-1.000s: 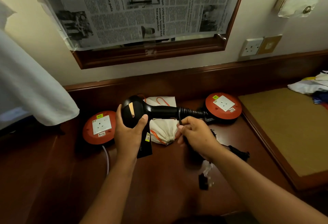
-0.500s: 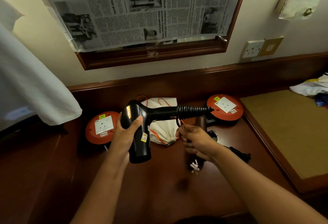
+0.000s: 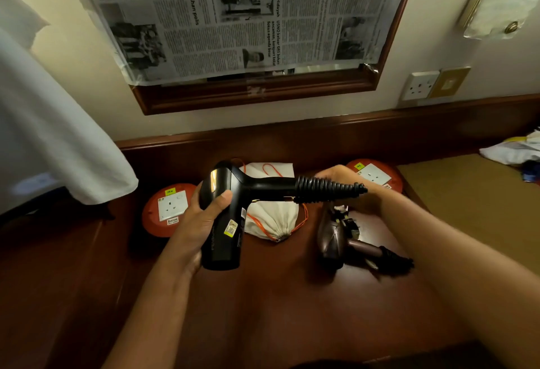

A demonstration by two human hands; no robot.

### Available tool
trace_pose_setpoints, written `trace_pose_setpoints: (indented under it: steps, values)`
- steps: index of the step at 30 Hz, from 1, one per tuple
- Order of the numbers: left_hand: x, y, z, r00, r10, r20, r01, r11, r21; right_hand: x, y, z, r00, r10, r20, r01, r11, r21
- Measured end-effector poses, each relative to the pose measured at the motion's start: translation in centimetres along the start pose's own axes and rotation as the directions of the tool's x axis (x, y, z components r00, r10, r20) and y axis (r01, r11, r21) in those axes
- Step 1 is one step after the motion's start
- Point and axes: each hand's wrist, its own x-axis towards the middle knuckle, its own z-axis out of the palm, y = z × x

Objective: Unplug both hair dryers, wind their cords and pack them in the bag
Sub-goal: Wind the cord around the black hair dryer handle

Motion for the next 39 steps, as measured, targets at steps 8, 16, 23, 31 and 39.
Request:
trace_pose_setpoints:
  steps: [8,16,23,31,39]
  values:
    - [0.2,0.5,-0.5,0.995,0.097,0.031,-0.101,0.985,0.14,1.4,-3.4,-2.3,0.991,-0.088,-0.103,0.015,0.827,-0.561]
    - [0.2,0.2,0.7,0.954,0.299,-0.003,-0.277,0.889,0.366,-0.8,-5.3,-0.3,0.971,-0.198,-0.135,0.028,0.653,-0.756]
    - [0.2,-0.2,1.9,0.899,0.433,-0.072,-0.326,0.769,0.55,-2.3,-6.3,1.9,0.989,-0.082,-0.125,-0.038,0.676,-0.736]
    - [0.5,-1.1,2.7,0.861,0.468,-0.202,-0.328,0.812,0.484,-2.6,-5.1,3.6,0.963,0.112,-0.246,-0.134,0.988,-0.077]
    - [0.2,-2.3,3.7,0.876,0.359,-0.322,-0.298,0.928,0.223,-3.1,-4.6,6.7,0.944,0.216,-0.248,0.013,0.73,0.684]
